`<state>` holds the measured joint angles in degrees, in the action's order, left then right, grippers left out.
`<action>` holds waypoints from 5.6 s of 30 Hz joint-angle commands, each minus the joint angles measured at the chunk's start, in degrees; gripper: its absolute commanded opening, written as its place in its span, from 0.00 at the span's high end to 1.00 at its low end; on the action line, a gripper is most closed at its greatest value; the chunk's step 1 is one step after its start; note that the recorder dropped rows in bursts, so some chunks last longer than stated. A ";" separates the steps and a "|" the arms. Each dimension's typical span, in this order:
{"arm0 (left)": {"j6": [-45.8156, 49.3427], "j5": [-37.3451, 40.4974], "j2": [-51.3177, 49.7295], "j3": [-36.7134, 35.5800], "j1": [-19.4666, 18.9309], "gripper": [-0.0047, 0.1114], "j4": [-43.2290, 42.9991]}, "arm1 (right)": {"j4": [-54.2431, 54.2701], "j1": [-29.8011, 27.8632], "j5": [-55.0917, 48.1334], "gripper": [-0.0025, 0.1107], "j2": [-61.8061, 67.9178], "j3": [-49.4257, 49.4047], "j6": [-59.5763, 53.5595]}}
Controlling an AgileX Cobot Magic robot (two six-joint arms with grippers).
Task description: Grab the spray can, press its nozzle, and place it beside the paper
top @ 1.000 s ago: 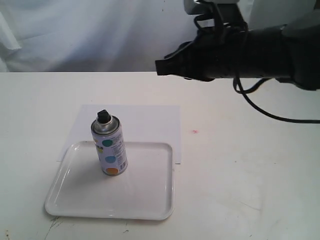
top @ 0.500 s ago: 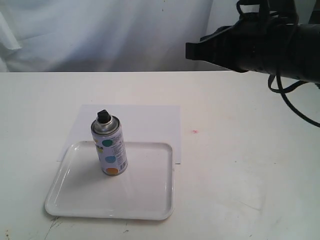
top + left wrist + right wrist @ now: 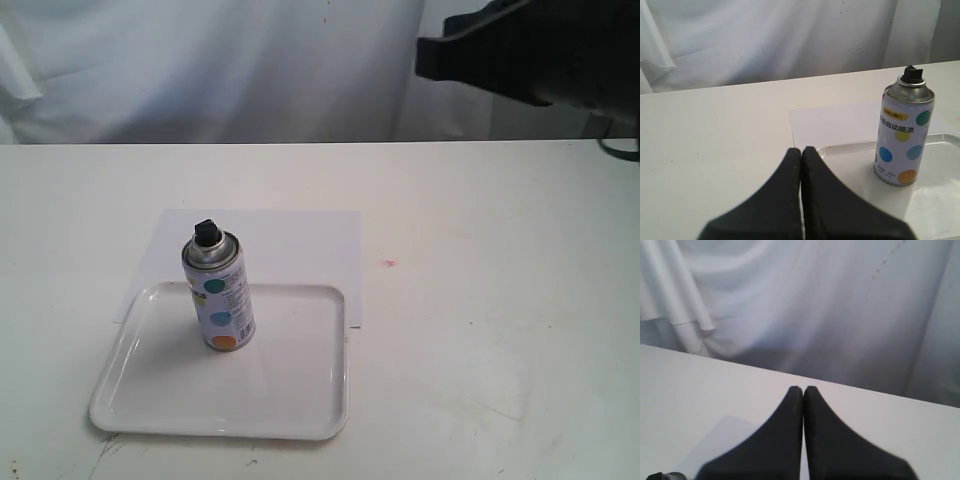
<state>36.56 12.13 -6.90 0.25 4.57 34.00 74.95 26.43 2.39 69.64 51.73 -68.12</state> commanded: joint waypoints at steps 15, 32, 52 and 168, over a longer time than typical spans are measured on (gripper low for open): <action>-0.55 -0.27 0.33 -0.25 0.06 0.96 -0.09 | 2.84 -25.39 4.87 0.98 -39.82 -31.16 -0.56; -0.55 -0.27 0.33 -0.25 0.06 0.96 -0.09 | 2.41 -29.75 0.49 0.98 -53.60 -38.74 0.06; -0.55 -0.27 0.33 -0.25 0.06 0.96 -0.09 | -77.09 -30.22 -14.87 0.98 -60.07 -39.01 75.63; -33.62 5.87 6.90 -0.25 -5.16 0.96 -32.40 | -76.02 -31.57 -22.23 0.98 -69.64 -51.73 72.80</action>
<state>3.73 18.04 -0.17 0.25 -0.45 1.19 -0.93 -4.99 -19.86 0.29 0.21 4.94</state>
